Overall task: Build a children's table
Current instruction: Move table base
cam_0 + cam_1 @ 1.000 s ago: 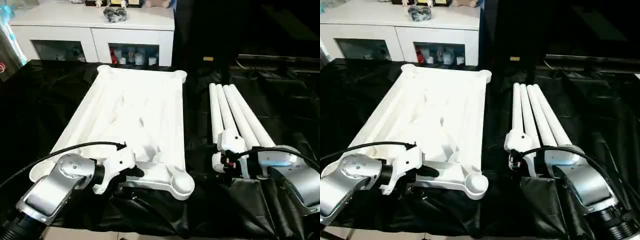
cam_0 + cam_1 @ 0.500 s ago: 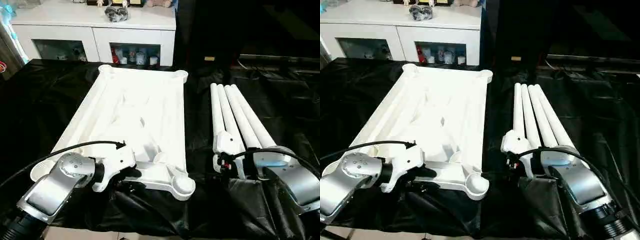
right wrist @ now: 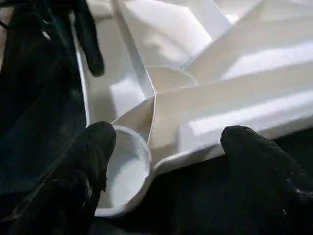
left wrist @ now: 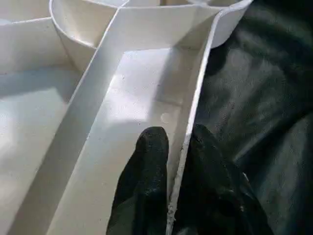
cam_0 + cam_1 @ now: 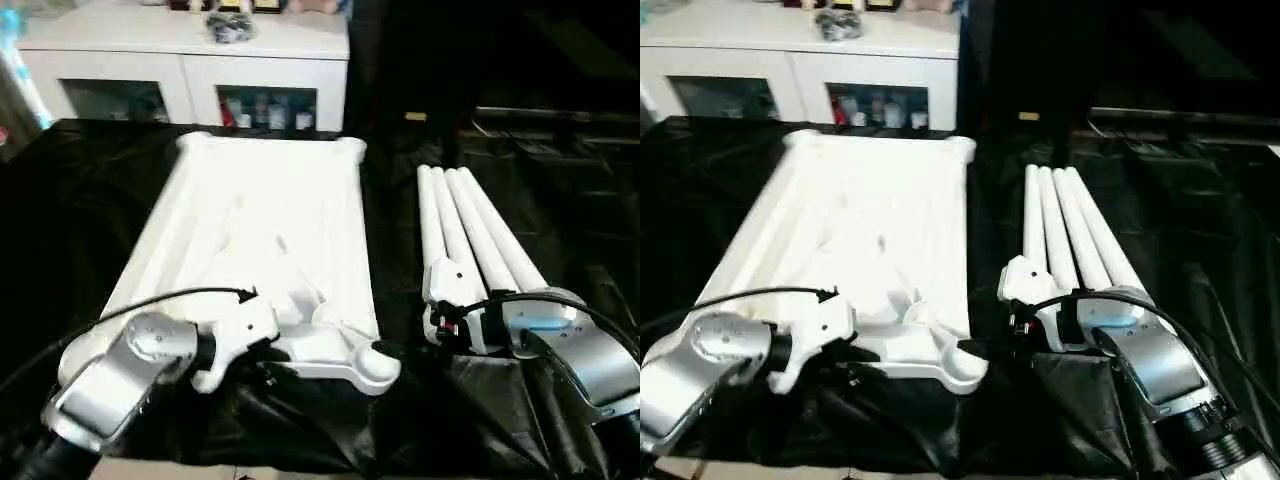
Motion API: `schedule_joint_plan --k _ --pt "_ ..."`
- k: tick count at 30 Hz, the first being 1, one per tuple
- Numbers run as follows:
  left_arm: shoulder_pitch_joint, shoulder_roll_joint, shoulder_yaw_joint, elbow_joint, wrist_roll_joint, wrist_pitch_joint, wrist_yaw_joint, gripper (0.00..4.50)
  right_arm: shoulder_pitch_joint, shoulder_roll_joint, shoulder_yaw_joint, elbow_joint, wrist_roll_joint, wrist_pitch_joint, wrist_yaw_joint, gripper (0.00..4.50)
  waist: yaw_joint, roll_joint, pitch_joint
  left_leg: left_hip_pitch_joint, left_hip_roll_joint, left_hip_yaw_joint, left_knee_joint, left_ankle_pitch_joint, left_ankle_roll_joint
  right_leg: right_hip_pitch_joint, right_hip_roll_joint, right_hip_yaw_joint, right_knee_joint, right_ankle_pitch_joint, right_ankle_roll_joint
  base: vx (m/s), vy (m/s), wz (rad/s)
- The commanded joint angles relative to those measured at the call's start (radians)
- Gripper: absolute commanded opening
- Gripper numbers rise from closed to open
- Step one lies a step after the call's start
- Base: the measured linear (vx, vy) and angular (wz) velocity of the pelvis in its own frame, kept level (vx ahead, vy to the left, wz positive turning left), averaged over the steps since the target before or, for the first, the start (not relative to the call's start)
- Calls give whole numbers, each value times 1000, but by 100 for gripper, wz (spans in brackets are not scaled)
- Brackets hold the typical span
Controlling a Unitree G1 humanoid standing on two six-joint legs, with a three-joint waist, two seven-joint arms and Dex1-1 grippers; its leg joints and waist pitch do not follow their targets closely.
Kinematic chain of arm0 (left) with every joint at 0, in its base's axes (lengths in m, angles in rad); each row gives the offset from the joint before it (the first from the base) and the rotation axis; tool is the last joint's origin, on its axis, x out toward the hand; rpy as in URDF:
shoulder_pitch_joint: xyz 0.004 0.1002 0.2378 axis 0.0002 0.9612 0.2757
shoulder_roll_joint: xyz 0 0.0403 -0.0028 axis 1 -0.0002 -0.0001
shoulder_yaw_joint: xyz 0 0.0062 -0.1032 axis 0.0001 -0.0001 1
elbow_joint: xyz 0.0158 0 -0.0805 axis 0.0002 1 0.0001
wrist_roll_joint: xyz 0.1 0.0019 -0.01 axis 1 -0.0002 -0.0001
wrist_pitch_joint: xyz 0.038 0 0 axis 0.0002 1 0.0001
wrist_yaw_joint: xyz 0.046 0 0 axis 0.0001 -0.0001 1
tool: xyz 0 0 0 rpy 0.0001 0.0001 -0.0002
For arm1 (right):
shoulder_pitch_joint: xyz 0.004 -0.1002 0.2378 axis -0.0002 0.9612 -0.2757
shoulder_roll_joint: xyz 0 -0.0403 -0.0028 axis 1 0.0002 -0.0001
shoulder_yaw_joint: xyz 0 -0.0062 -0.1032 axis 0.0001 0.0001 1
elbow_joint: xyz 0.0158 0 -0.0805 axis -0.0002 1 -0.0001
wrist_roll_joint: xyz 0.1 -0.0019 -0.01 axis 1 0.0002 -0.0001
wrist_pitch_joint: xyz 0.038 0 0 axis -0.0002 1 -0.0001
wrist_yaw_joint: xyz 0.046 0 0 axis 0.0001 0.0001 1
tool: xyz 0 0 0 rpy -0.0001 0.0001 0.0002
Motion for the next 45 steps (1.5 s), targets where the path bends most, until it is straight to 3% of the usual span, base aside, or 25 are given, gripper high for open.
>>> schedule_joint_plan --k 1,7,8,10,16,17,20,21,27,31,32,35,44,45 --pt "4 -11 51 -47 -18 46 54 46 -1 -4 -3 2 -13 -15 -3 394 7 -1 -49 17 74 -32 -94 -149 39 35 -73 35 -75 6 -295 0 0 0" --pt "36 -67 60 -92 6 124 150 20 0 -8 -1 7 -20 -20 -3 394 3 -2 -45 17 77 -32 -94 -165 53 34 -72 36 -82 -47 -290 0 0 0" --pt "35 -76 60 -91 10 126 164 11 -2 -9 0 10 -21 -22 -3 394 1 -9 -44 17 77 -32 -96 -174 50 34 -70 35 -83 -64 -286 0 0 0" --pt "31 -90 57 -93 17 142 188 4 -4 -9 0 12 -22 -23 -2 394 2 -5 -43 17 77 -33 -96 -180 45 33 -71 36 -83 -81 -280 0 0 0" --pt "10 -121 43 -107 23 161 236 1 -4 -5 -4 17 -32 -24 -5 394 5 -7 -44 17 76 -32 -94 -160 53 32 -70 36 -83 -55 -278 0 0 0" --pt "9 -123 40 -99 27 124 232 1 -4 -5 -4 20 -35 -26 -7 394 7 -3 -46 17 77 -33 -93 -151 55 33 -71 36 -81 -42 -278 0 0 0" --pt "13 -106 7 -39 59 -125 177 1 -4 -4 -3 26 -41 -30 -13 394 10 -4 -46 17 76 -35 -93 -157 62 32 -70 36 -85 -36 -269 0 0 0" --pt "13 -102 2 -28 64 -155 168 1 -4 -3 -4 26 -42 -29 -15 394 9 -5 -46 16 76 -34 -94 -162 63 33 -69 36 -85 -38 -263 0 0 0" --pt "-23 -86 -28 63 78 -272 110 1 3 4 -5 26 -51 -33 -33 394 21 1 -46 24 76 -28 -93 -158 54 26 -70 38 -84 -43 -264 0 0 0" --pt "-67 -48 -58 193 128 -387 56 1 11 4 -6 19 -55 -33 -41 394 28 5 -45 25 75 -27 -94 -173 46 24 -70 39 -87 -74 -253 0 0 0" --pt "-71 -46 -56 210 130 -398 49 1 12 4 -6 17 -55 -32 -42 394 27 10 -47 25 77 -28 -97 -176 33 26 -71 38 -83 -69 -250 0 0 0" --pt "-99 -50 -41 300 134 -450 35 1 15 5 -10 13 -58 -29 -49 394 25 10 -49 24 76 -28 -97 -175 25 27 -70 37 -81 -44 -253 0 0 0" --pt "-127 -29 -48 398 172 -536 29 1 22 8 -7 1 -57 -25 -56 394 21 8 -47 22 78 -28 -99 -195 25 28 -75 38 -84 -79 -255 0 0 0" --pt "-127 -29 -48 398 172 -536 29 29 22 8 -7 1 -57 -25 -56 394 21 9 -46 23 78 -28 -100 -201 23 27 -75 38 -85 -90 -254 0 0 0"
